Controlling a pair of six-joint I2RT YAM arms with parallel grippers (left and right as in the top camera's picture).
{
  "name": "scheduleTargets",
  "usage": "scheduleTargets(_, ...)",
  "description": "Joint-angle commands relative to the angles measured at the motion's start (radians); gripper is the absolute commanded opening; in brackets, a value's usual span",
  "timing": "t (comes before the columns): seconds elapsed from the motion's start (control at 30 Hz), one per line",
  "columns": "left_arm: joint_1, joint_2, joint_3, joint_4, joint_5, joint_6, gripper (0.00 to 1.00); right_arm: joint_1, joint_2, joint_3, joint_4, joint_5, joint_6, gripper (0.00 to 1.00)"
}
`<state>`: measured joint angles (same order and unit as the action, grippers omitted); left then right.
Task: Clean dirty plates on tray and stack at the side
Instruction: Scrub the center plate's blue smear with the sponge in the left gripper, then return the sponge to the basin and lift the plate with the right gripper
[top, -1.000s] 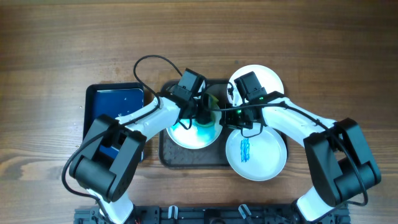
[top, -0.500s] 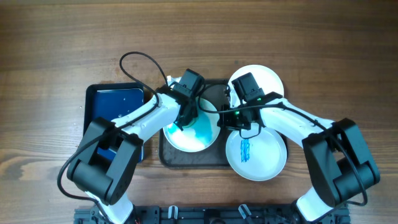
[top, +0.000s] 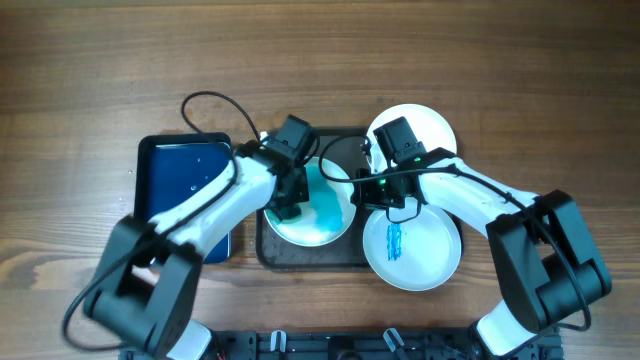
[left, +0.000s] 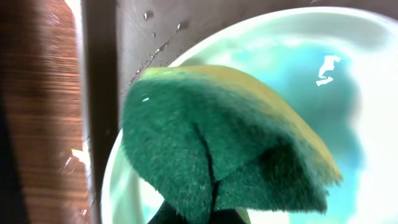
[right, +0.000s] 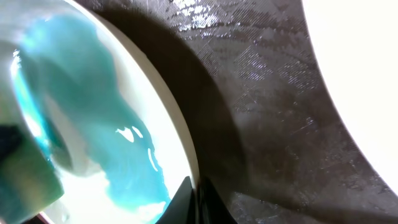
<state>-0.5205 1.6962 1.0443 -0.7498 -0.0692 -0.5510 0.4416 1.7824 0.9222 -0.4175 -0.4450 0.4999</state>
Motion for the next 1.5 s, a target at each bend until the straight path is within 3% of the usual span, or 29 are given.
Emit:
scheduleTargets(0.0,0.008,-0.136,0.016,-0.024,0.034,0.02,0.04,-0.007,0.021,-0.012,0.006,0.017,-0.002,0.04)
scheduleTargets(0.4,0.014,-0.247,0.016,-0.115,-0.037,0.019,0.04,-0.007,0.014,0.013,-0.006,-0.002,-0.031,0.05)
scheduleTargets(0.77,0.239,-0.249,0.016,-0.204,-0.035,0.017,0.04,-0.007,-0.063,0.1,-0.066,-0.002,-0.131,0.04)
scheduleTargets(1.0,0.296,-0.281,0.017,-0.225,-0.034,0.024,0.04,-0.007,-0.145,0.108,-0.076,-0.001,-0.16,0.05)
scheduleTargets(1.47,0.47,-0.348,0.016,-0.307,-0.036,0.078,0.04,-0.007,-0.163,0.423,-0.536,0.306,-0.21,0.05)
